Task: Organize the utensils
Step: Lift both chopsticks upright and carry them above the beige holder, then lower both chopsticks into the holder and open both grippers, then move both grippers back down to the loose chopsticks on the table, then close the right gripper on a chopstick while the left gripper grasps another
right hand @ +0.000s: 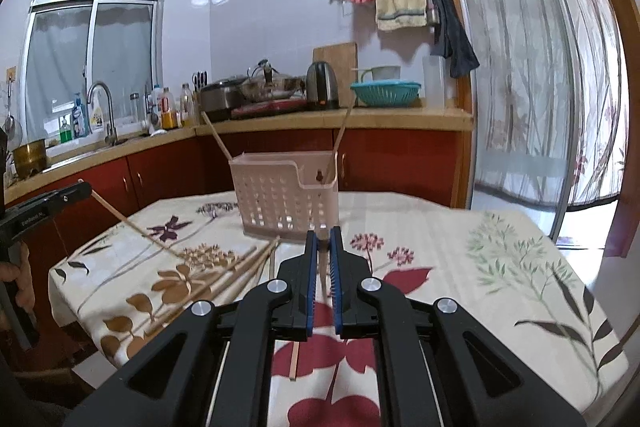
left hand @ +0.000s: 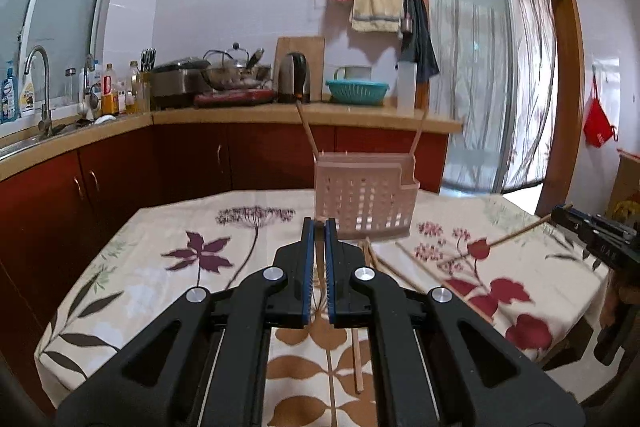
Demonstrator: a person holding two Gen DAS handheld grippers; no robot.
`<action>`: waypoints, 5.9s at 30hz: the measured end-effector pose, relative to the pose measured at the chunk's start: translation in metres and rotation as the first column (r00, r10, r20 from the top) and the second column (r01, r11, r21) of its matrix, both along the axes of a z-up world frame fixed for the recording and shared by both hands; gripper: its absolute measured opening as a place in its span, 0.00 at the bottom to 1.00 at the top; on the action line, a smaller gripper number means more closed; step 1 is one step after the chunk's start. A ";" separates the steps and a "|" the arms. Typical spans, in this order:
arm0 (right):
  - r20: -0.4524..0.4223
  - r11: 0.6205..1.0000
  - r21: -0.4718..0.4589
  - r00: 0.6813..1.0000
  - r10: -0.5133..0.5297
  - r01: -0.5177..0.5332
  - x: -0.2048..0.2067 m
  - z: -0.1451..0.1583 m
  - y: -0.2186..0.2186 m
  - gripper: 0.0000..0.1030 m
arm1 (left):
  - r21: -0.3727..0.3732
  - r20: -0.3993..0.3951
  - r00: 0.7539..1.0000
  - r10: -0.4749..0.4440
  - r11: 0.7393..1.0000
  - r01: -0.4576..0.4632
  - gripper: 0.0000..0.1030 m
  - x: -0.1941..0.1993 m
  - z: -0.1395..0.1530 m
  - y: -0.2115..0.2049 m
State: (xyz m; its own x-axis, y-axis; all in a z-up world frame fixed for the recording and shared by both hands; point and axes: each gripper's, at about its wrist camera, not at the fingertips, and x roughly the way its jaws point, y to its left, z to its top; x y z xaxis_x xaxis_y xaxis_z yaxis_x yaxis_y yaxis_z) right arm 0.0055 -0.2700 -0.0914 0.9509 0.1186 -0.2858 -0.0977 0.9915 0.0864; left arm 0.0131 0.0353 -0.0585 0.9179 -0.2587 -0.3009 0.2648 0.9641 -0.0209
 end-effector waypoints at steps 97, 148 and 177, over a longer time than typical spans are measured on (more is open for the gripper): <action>0.015 0.999 -0.048 1.000 0.000 0.001 0.085 0.006 0.016 0.54 | 0.035 -0.008 0.997 0.080 0.996 -0.080 0.77 0.115 -0.002 -0.043; -0.256 0.997 -0.063 0.966 0.025 -0.042 0.036 -0.129 0.020 0.06 | 0.131 -0.294 0.951 0.090 0.990 -0.053 0.27 0.025 -0.153 -0.042; -0.098 0.999 -0.048 0.995 0.016 -0.021 0.018 -0.065 0.013 0.06 | 0.121 -0.133 0.989 0.067 0.991 -0.051 0.06 0.009 -0.095 -0.045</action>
State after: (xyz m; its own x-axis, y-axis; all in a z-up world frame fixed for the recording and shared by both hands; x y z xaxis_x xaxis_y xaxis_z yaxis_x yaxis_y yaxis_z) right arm 0.0231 -0.2573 -0.1567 0.9158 0.1197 -0.3833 -0.1097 0.9928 0.0478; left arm 0.0225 -0.0094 -0.1536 0.8789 -0.1606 -0.4492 0.2097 0.9758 0.0613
